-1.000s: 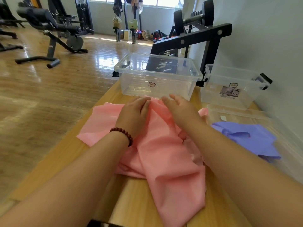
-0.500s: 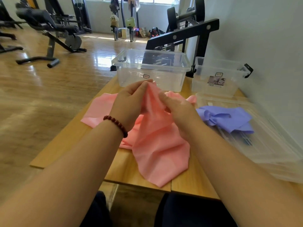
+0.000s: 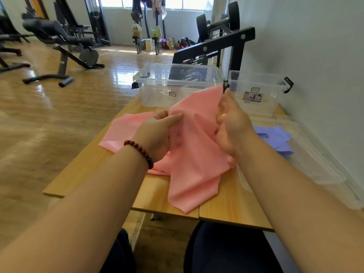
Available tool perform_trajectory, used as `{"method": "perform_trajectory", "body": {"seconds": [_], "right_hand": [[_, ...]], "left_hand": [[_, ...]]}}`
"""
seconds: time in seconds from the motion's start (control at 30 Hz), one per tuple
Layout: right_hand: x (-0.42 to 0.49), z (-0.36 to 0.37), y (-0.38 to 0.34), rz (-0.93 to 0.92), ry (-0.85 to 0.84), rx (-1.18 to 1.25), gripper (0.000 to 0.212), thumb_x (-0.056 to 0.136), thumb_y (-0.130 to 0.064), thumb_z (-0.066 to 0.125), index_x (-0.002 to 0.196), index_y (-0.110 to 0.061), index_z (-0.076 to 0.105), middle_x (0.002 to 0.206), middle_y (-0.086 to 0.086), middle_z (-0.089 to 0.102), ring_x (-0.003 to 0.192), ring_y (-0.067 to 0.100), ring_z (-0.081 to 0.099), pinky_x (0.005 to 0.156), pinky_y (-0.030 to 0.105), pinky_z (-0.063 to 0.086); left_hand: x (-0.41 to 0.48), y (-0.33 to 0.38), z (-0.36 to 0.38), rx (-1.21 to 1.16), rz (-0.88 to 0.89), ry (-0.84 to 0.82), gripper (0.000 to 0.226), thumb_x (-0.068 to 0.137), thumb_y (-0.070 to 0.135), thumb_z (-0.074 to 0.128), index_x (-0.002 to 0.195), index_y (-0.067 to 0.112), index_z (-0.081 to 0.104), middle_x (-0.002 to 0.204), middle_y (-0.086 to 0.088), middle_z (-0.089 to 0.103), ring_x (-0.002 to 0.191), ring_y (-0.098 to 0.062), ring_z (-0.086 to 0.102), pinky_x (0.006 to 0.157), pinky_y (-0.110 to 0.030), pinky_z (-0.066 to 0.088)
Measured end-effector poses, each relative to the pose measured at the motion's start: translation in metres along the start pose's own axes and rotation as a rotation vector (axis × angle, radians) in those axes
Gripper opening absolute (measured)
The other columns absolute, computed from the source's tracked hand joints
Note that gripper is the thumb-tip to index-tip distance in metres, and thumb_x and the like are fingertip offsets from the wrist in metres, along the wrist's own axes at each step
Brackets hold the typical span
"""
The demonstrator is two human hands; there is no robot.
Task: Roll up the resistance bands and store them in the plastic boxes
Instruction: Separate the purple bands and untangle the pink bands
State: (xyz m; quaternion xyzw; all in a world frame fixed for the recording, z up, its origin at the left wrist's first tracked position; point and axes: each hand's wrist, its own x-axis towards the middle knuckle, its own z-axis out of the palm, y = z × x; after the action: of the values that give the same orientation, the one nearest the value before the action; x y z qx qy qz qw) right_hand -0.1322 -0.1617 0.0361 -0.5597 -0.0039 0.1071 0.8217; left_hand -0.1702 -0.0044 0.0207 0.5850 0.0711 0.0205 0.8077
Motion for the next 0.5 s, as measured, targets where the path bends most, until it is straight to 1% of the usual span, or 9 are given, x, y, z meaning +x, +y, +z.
{"method": "perform_trajectory", "body": {"seconds": [0.03, 0.1, 0.17, 0.2, 0.27, 0.33, 0.37, 0.43, 0.5], "right_hand": [[-0.001, -0.002, 0.009, 0.057, -0.065, -0.054, 0.044, 0.093, -0.057, 0.053, 0.121, -0.022, 0.059, 0.099, 0.005, 0.069, 0.088, 0.021, 0.067, 0.076, 0.035, 0.057], [-0.001, -0.008, 0.027, -0.005, -0.080, -0.219, 0.056, 0.090, -0.036, 0.069, 0.140, -0.024, 0.046, 0.096, -0.003, 0.057, 0.086, 0.019, 0.061, 0.073, 0.033, 0.054], [-0.001, -0.013, 0.035, -0.104, -0.002, -0.226, 0.066, 0.088, -0.011, 0.071, 0.144, -0.030, 0.042, 0.102, -0.005, 0.059, 0.101, 0.024, 0.063, 0.088, 0.041, 0.056], [-0.003, -0.015, 0.035, -0.158, 0.036, -0.238, 0.061, 0.088, -0.008, 0.070, 0.140, -0.030, 0.048, 0.107, -0.002, 0.063, 0.107, 0.024, 0.063, 0.093, 0.041, 0.054], [-0.007, -0.017, 0.028, -0.279, 0.112, -0.346, 0.038, 0.090, -0.012, 0.068, 0.125, -0.027, 0.061, 0.111, -0.002, 0.067, 0.106, 0.016, 0.063, 0.092, 0.029, 0.055], [-0.011, -0.019, 0.017, -0.374, 0.143, -0.435, 0.021, 0.095, -0.015, 0.063, 0.113, -0.025, 0.067, 0.104, -0.013, 0.066, 0.097, 0.003, 0.062, 0.079, 0.011, 0.051], [-0.012, -0.020, 0.011, -0.410, 0.145, -0.453, 0.019, 0.096, -0.016, 0.061, 0.111, -0.027, 0.068, 0.104, -0.015, 0.066, 0.096, 0.001, 0.061, 0.076, 0.010, 0.050], [-0.012, -0.018, -0.001, -0.476, 0.135, -0.434, 0.024, 0.098, -0.014, 0.057, 0.113, -0.031, 0.067, 0.113, -0.010, 0.068, 0.093, 0.003, 0.063, 0.076, 0.017, 0.053], [-0.009, -0.015, -0.016, -0.514, 0.129, -0.389, 0.033, 0.099, -0.012, 0.054, 0.127, -0.028, 0.062, 0.124, -0.005, 0.065, 0.096, 0.005, 0.064, 0.078, 0.023, 0.054]], "left_hand": [[0.001, 0.000, 0.000, -0.005, 0.013, 0.020, 0.008, 0.093, 0.008, 0.063, 0.100, 0.010, 0.063, 0.091, -0.010, 0.070, 0.076, -0.020, 0.068, 0.065, -0.032, 0.058], [0.003, -0.002, -0.001, 0.032, 0.025, 0.045, 0.026, 0.091, 0.004, 0.064, 0.116, 0.011, 0.062, 0.108, -0.015, 0.069, 0.087, -0.026, 0.068, 0.072, -0.037, 0.059], [0.001, -0.003, -0.002, 0.080, 0.011, 0.030, 0.042, 0.090, 0.002, 0.064, 0.128, 0.019, 0.058, 0.114, -0.015, 0.068, 0.090, -0.026, 0.068, 0.071, -0.037, 0.057], [0.000, -0.002, -0.004, 0.086, -0.009, 0.007, 0.050, 0.089, 0.001, 0.065, 0.132, 0.024, 0.055, 0.114, -0.014, 0.068, 0.090, -0.026, 0.068, 0.070, -0.037, 0.057], [-0.002, 0.000, -0.004, 0.100, -0.046, -0.029, 0.062, 0.087, -0.001, 0.067, 0.136, 0.031, 0.049, 0.113, -0.010, 0.067, 0.085, -0.023, 0.067, 0.066, -0.036, 0.057], [-0.003, -0.001, -0.003, 0.062, -0.046, 0.002, 0.062, 0.083, 0.001, 0.071, 0.134, 0.027, 0.048, 0.115, -0.011, 0.066, 0.084, -0.022, 0.068, 0.065, -0.035, 0.058], [-0.003, -0.002, -0.003, 0.009, -0.035, 0.017, 0.060, 0.080, 0.005, 0.074, 0.133, 0.021, 0.050, 0.117, -0.012, 0.066, 0.088, -0.023, 0.069, 0.069, -0.036, 0.060], [-0.007, -0.003, 0.000, -0.070, -0.075, -0.034, 0.064, 0.073, 0.022, 0.078, 0.132, 0.012, 0.055, 0.118, -0.011, 0.069, 0.096, -0.022, 0.070, 0.075, -0.036, 0.060], [-0.015, -0.006, 0.007, 0.018, -0.156, -0.129, 0.062, 0.066, 0.033, 0.075, 0.122, 0.009, 0.063, 0.110, -0.009, 0.072, 0.094, -0.020, 0.070, 0.076, -0.034, 0.060]]}}
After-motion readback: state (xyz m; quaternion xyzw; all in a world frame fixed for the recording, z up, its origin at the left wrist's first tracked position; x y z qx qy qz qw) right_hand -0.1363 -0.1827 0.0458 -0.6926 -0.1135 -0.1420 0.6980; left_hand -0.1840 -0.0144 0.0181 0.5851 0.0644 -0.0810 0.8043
